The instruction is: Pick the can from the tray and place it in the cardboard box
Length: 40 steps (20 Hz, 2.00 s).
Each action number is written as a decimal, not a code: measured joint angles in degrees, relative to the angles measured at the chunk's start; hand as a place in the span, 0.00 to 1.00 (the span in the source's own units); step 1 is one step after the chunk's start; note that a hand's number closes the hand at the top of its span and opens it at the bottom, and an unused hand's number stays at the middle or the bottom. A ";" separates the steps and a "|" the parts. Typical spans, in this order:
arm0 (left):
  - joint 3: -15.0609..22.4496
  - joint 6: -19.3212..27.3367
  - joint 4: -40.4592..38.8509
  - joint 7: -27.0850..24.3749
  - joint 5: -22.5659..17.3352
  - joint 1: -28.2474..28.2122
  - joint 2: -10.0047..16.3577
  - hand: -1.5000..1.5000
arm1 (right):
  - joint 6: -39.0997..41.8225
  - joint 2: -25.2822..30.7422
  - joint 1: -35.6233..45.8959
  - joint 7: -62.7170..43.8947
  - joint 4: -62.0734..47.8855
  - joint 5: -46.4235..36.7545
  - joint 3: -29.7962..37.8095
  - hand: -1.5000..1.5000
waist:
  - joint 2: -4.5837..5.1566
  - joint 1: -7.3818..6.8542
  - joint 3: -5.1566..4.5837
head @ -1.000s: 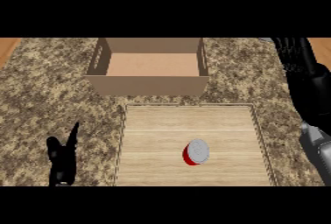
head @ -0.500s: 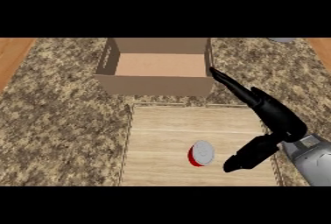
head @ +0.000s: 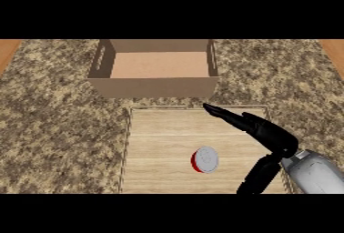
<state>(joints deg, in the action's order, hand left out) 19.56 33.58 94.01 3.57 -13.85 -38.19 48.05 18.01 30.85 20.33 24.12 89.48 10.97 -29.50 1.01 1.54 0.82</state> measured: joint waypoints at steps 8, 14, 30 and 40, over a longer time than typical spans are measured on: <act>-0.96 -1.16 -2.16 1.94 -0.85 1.95 1.65 0.50 | 4.20 7.05 8.30 3.05 -2.21 -10.85 -1.74 0.00 | -0.63 0.08 -0.64; -0.66 -2.56 -3.03 2.61 -1.04 3.24 2.47 0.50 | 8.13 9.90 14.12 1.24 -2.54 -18.93 -6.60 0.00 | -0.87 -0.38 -0.85; -1.04 -3.25 -4.20 5.56 -3.22 4.72 2.93 0.50 | 12.76 5.91 21.31 -5.18 -5.46 -29.92 -15.70 0.00 | -0.93 0.12 -0.64; -0.35 -3.37 -5.66 4.60 -1.99 4.53 3.61 0.50 | 13.18 1.46 21.75 -6.46 -6.62 -30.87 -17.64 0.00 | -1.10 0.80 -0.67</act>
<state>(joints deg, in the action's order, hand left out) 19.21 30.20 88.36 8.17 -15.84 -33.67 51.66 31.19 32.31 42.08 17.66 82.85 -19.90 -47.13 -0.10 2.35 0.14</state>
